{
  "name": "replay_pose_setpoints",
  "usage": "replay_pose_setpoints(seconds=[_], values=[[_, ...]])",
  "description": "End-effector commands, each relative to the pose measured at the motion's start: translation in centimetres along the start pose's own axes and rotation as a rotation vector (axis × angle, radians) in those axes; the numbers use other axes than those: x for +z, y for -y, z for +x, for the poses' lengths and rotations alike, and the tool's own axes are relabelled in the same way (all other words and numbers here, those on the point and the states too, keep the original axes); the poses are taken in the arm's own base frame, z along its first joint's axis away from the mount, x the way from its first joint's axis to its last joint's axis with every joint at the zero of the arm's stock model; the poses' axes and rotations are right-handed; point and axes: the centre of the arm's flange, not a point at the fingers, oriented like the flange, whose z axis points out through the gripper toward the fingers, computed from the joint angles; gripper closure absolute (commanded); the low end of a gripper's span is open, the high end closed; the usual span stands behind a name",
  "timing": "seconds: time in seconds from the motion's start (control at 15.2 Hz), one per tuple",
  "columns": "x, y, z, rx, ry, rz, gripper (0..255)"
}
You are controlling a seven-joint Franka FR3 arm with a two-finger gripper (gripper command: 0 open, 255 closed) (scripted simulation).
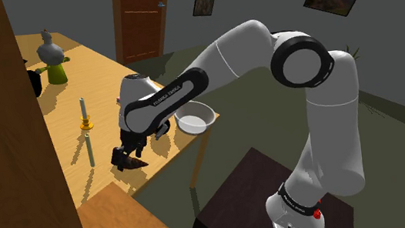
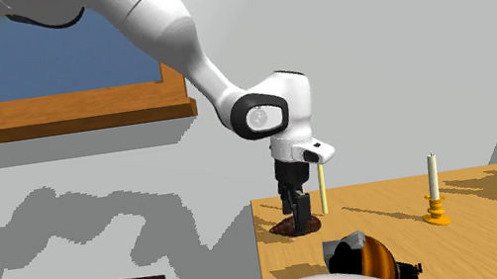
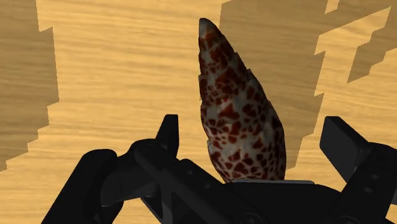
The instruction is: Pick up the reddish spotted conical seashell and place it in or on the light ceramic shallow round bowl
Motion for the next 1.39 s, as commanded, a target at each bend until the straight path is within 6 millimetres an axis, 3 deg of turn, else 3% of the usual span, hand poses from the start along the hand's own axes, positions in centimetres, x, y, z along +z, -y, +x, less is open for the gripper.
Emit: replay_pose_setpoints(seconds=[0.0,0.46,0.53,1.12,1.32], values=[[0.9,0.0,-0.1,0.0,-0.001,0.0,0],[0.9,0.0,-0.1,0.0,-0.001,0.0,0],[0.9,0.0,-0.1,0.0,-0.001,0.0,255],[0.9,0.0,-0.1,0.0,-0.001,0.0,255],[-0.7,0.3,-0.2,0.0,-0.001,0.0,255]])
